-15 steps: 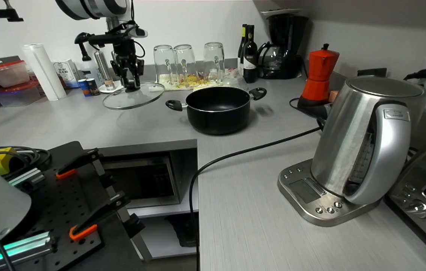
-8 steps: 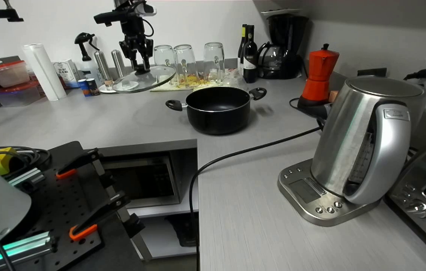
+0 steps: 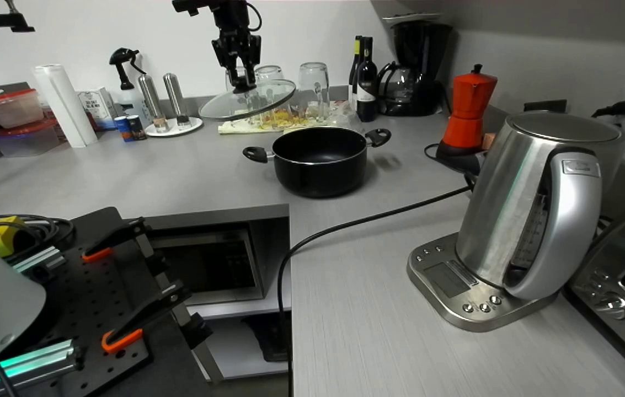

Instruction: Put the lid on the pot

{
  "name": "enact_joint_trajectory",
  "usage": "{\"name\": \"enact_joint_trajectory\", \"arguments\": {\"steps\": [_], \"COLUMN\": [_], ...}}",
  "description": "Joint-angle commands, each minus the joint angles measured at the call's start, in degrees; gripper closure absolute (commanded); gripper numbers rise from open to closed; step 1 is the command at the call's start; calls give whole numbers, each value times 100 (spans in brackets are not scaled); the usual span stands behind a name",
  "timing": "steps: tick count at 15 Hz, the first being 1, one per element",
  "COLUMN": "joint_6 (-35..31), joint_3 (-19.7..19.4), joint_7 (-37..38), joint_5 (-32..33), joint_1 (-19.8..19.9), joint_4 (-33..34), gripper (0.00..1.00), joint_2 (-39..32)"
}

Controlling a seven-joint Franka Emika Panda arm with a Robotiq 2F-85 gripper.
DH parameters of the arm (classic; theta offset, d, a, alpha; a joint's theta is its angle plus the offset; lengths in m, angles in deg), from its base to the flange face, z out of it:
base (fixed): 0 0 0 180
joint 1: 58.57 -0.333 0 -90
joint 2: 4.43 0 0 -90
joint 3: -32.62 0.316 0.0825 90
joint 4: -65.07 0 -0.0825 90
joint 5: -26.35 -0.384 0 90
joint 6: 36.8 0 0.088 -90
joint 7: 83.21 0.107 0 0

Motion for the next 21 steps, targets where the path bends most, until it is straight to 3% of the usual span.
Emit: {"name": "enact_joint_trajectory", "arguments": {"steps": [1, 11, 21], "joint_6": [363, 815, 809], "joint_3": [-128, -436, -575], "joint_7": [-58, -133, -136], "joint_5": [-174, -432, -719], "joint_1": [217, 704, 860], "joint_4": [381, 1370, 1879], "gripper": [74, 74, 74], "joint_2": [41, -496, -1184]}}
